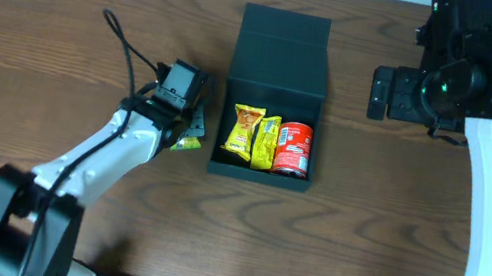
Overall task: Pack container
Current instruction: 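Carry the bar into the box and release it between the packets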
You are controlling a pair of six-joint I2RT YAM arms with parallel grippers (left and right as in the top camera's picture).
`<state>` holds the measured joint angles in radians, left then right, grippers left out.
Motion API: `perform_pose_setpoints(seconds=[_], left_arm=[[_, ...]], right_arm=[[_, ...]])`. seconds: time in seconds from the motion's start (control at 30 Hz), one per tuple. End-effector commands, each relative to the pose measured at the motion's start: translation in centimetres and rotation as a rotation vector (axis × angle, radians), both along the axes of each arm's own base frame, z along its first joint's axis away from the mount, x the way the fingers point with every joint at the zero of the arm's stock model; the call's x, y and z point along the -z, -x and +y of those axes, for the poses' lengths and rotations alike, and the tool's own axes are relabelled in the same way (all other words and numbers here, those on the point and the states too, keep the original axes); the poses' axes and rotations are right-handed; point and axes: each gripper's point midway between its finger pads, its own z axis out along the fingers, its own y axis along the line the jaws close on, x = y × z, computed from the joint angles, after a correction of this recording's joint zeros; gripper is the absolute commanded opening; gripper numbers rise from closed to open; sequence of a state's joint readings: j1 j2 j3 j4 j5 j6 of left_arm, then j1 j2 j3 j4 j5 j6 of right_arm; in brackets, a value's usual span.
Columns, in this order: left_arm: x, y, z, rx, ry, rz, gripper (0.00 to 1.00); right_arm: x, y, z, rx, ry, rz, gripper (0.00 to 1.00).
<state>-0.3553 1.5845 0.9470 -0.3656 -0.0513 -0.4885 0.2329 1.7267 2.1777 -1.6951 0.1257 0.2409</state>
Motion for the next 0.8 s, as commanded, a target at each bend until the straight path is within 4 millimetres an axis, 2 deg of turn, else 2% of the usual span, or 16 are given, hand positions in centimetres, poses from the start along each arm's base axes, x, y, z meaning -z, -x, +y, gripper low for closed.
perform_pose_setpoints(seconds=[0.0, 0.13, 0.3, 0.6, 0.77], left_arm=[[-3.6, -0.8, -0.5, 0.025, 0.036, -0.091, 0.29], [-6.5, -0.5, -1.7, 0.06, 0.122, -0.152, 0.28], [-9.1, 0.4, -3.6, 0.119, 0.182, -0.206, 0.27], [-10.4, 1.4, -9.1, 0.247, 0.217, -0.273, 0.27], [-9.7, 1.5, -10.1, 0.265, 0.198, -0.272, 0.26]], right_arm=[[-1.0, 0.3, -0.3, -0.006, -0.005, -0.029, 0.99], [-1.0, 0.3, -0.3, -0.006, -0.005, -0.029, 0.99], [-1.0, 0.3, -0.3, -0.006, -0.005, -0.029, 0.99], [-1.0, 0.3, -0.3, -0.006, -0.005, -0.029, 0.99], [-1.0, 0.4, -0.3, -0.007, -0.005, -0.029, 0.99]])
